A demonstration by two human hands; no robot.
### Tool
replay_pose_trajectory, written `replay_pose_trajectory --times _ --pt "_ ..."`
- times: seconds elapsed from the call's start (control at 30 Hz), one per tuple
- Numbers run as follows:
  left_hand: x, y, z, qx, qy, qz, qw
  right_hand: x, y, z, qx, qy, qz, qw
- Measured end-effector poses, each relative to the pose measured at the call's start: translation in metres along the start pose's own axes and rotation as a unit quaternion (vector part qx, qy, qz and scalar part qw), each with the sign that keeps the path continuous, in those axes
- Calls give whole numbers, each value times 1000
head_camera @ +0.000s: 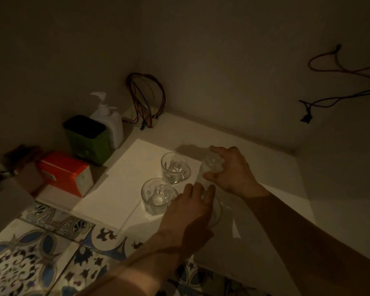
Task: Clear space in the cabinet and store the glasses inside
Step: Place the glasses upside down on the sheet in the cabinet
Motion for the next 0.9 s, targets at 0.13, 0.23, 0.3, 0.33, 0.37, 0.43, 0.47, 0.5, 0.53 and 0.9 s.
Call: replay_pose_trajectory --times 0.13,0.23,0.3,0.33,0.37,0.43,0.47,0.5,0.53,0.9 --pt "0 -3 5 1 -14 6 1000 4 -6 0 6 -15 26 1000" --pt "0 -5 8 7 -10 9 1000 8 -8 3 1 -29 26 999" --pt "1 -5 7 14 -13 11 1000 12 -8 3 2 -32 29 999" --pt "3 -5 7 17 -17 12 1000 14 -8 2 2 -29 32 999" --pt "5 -5 6 19 -20 12 1000 16 -8 1 2 -28 35 999" --pt "6 -6 5 17 -20 6 1000 19 -8 -1 2 -26 37 999" --pt "6 -7 5 16 -19 2 1000 19 -8 -3 4 -27 36 999" --pt "6 -6 4 16 -18 0 1000 20 -9 -5 5 -28 34 999" --pt "6 -6 4 17 -17 -1 1000 20 -9 -6 6 -28 31 999" --pt "2 -5 3 31 -29 -22 999 21 -9 -4 -4 -47 33 998"
Point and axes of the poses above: each hand's wrist, its own y-axis away from the middle knuckle, its own x-axis out of the palm, z = x × y, the point moved 9 cm from there along -y, towards the middle knuckle, and after that the axes turned 11 degrees about -z, right-handed, at the moved point
